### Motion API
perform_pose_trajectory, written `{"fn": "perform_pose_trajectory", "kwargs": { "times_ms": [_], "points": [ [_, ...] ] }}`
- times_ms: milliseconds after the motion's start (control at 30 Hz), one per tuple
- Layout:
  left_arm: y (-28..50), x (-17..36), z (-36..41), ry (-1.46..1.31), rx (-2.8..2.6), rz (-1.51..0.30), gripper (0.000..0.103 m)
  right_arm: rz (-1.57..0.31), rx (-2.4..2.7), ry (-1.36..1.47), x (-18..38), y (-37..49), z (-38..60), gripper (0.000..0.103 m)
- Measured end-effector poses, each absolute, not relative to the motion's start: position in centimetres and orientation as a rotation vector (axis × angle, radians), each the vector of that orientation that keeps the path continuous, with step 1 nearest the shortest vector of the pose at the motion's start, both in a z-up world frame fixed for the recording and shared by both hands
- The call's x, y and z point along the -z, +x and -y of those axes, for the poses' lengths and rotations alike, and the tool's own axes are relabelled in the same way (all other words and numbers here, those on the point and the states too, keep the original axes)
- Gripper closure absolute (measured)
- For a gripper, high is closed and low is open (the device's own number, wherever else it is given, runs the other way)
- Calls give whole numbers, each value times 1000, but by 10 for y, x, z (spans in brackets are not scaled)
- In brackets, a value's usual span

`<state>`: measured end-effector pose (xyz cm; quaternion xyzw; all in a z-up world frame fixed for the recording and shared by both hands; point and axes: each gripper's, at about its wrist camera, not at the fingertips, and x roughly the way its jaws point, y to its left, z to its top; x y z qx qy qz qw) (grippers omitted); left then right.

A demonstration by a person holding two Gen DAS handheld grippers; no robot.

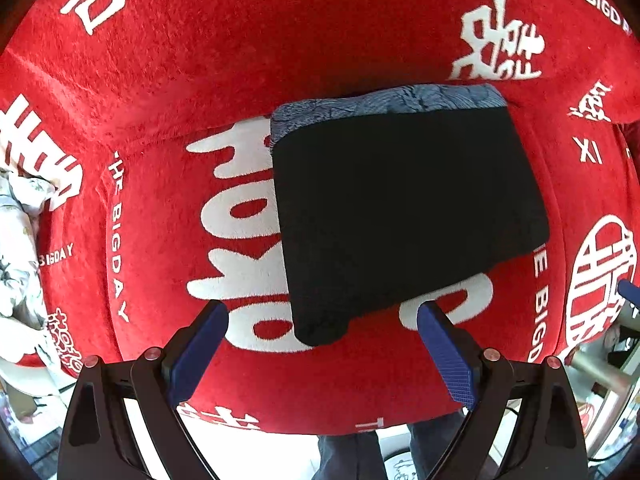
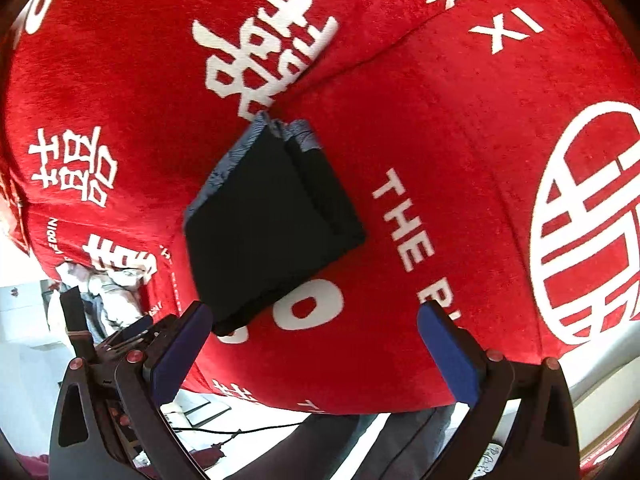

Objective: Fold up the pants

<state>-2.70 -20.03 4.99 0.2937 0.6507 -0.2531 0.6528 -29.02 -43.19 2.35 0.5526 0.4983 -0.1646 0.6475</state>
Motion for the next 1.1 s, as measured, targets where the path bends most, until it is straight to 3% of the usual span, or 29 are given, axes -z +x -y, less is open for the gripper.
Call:
{"fn": "perform_pose_trajectory", "kwargs": {
  "times_ms": [567, 1100],
  "points": [
    [-9, -18, 196, 584, 541, -1515, 7, -1257, 268, 1179, 10, -247, 441, 0],
    [50, 48, 188, 220, 797, -1613, 7, -1228, 30, 1094, 72, -187, 471, 0]
  ]
}}
